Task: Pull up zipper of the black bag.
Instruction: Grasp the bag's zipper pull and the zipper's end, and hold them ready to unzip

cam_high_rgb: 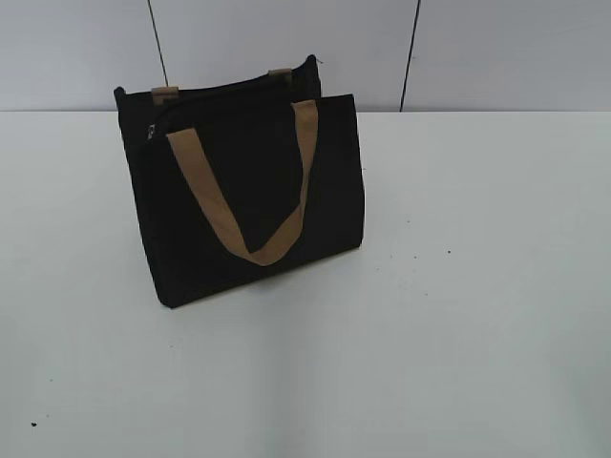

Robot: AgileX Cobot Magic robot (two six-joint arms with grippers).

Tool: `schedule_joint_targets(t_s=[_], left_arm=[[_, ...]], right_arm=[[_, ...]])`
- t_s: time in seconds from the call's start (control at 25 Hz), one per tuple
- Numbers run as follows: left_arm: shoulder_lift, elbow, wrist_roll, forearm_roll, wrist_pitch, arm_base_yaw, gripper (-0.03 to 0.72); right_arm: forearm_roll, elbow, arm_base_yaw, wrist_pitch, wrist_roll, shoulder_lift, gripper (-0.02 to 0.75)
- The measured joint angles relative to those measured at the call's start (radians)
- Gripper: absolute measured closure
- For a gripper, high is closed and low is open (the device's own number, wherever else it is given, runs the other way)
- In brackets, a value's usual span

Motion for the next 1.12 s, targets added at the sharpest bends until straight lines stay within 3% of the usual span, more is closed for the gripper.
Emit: schedule_joint_targets(t_s=[0.76,0.84,0.96,1.12], left_arm=[[0.000,0.000,0.000,-0.025,-0.004,0.000,0.438],[0.022,-0.001,0.000,-0.025,-0.012,0.000,0.388],[0.120,-0.022,0.000,-0.025,-0.065,0.000,0.251],[0.317,-0.034,0.051,-0.041,-0.231,0.000,0.183]], right_arm=[[0.000,0.000,0.000,0.000,0.000,0.000,0.226],[0.000,0.000,0.000,0.000,0.000,0.000,0.226],[0.000,0.000,0.000,0.000,0.000,0.000,0.226],[0.000,0.000,0.000,0.000,0.000,0.000,0.226]])
